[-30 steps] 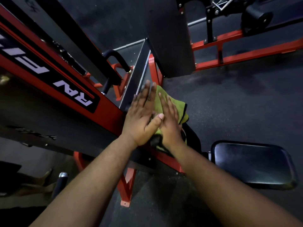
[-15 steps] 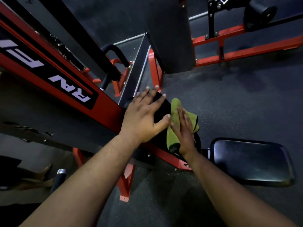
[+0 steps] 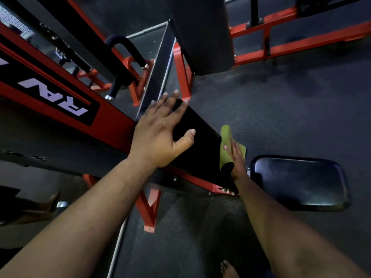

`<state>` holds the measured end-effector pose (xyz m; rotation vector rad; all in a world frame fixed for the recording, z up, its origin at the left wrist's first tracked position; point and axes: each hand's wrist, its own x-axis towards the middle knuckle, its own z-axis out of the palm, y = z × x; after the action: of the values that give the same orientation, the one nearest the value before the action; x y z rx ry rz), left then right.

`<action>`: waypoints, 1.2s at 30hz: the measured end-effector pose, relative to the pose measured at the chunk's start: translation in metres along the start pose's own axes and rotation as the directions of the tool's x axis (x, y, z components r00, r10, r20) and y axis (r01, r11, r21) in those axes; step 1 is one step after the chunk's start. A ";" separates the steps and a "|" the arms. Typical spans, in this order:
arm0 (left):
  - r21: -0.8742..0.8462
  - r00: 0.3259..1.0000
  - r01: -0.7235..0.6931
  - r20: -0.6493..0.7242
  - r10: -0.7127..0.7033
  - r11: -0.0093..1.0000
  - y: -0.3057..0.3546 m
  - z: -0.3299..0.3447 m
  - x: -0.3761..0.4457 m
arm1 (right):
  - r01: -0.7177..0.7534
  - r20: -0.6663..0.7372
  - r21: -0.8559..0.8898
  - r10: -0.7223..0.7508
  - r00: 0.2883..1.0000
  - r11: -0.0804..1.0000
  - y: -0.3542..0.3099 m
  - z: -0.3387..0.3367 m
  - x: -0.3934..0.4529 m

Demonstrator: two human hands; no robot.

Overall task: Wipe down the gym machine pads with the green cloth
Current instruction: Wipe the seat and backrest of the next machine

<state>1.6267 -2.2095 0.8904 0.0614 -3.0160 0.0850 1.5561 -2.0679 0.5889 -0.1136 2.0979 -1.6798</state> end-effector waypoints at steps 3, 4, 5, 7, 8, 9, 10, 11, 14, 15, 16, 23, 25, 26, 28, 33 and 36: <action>-0.034 1.000 -0.006 -0.013 0.006 0.999 -0.001 0.000 -0.001 | -0.089 -0.003 -0.026 0.089 0.996 0.996 0.016 0.000 -0.008; -0.038 1.000 -0.002 -0.016 0.002 0.999 -0.001 -0.001 -0.001 | -0.111 0.016 -0.019 0.112 0.994 0.994 0.015 0.003 -0.011; -0.037 1.000 0.002 -0.013 -0.002 0.999 -0.001 -0.001 -0.001 | -0.120 0.014 -0.053 0.121 0.993 0.991 0.015 0.007 -0.013; -0.024 1.000 0.009 -0.010 -0.009 1.000 0.000 -0.002 -0.001 | -0.068 -0.085 -0.104 0.059 0.995 0.992 0.012 0.016 -0.020; -0.019 1.000 0.011 -0.011 -0.011 1.000 0.000 -0.002 -0.001 | -0.007 -0.126 -0.139 -0.011 0.992 0.990 0.011 0.022 -0.027; -0.016 1.000 0.011 -0.016 -0.012 1.000 0.000 -0.002 -0.002 | 0.073 -0.110 -0.158 -0.091 0.990 0.985 0.000 0.027 -0.034; -0.018 1.000 0.010 -0.018 -0.010 1.000 0.001 -0.002 -0.003 | 0.075 -0.073 -0.112 -0.084 0.994 0.991 -0.022 0.029 -0.043; -0.021 1.000 0.011 -0.018 -0.011 1.000 0.001 -0.001 -0.003 | 0.049 -0.072 -0.075 -0.054 0.996 0.996 -0.048 0.030 -0.055; -0.037 1.000 0.022 -0.016 -0.022 0.999 0.001 -0.002 -0.002 | -0.025 -0.147 0.083 0.037 0.988 0.996 -0.121 0.035 -0.078; -0.050 1.000 0.025 -0.014 -0.026 0.998 0.001 -0.002 -0.002 | -0.006 -0.152 0.098 0.021 0.988 0.995 -0.141 0.037 -0.084; -0.080 0.999 0.028 -0.013 -0.029 0.996 0.000 -0.004 -0.004 | 0.042 -0.141 0.089 -0.029 0.990 0.995 -0.159 0.038 -0.092; -0.242 0.988 0.157 0.032 -0.154 0.958 0.002 -0.006 -0.006 | 0.179 -0.006 -0.095 -0.180 0.984 0.979 -0.189 0.006 -0.099; -0.272 0.957 0.262 -0.051 -0.286 0.926 0.016 -0.003 -0.024 | 0.256 0.051 -0.135 -0.252 0.966 0.957 -0.185 0.001 -0.114; -0.345 0.918 0.327 -0.106 -0.383 0.880 0.027 0.001 -0.041 | 0.292 0.087 -0.157 -0.281 0.956 0.943 -0.182 -0.002 -0.124; -0.574 0.790 0.430 -0.133 -0.598 0.696 0.055 0.015 -0.079 | 0.317 0.114 -0.132 -0.304 0.946 0.939 -0.173 -0.007 -0.139; -0.858 0.564 0.505 0.242 -0.790 0.097 0.126 0.050 -0.155 | 0.264 0.120 0.042 -0.267 0.956 0.964 -0.138 -0.014 -0.174; -0.845 0.513 0.534 0.291 -0.808 0.035 0.155 0.061 -0.189 | 0.202 0.299 0.085 -0.219 0.929 0.976 -0.109 -0.024 -0.191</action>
<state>1.7996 -2.0515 0.7986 1.2646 -1.9578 -1.4312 1.6948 -2.0105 0.7513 -0.5661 1.8591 -1.7080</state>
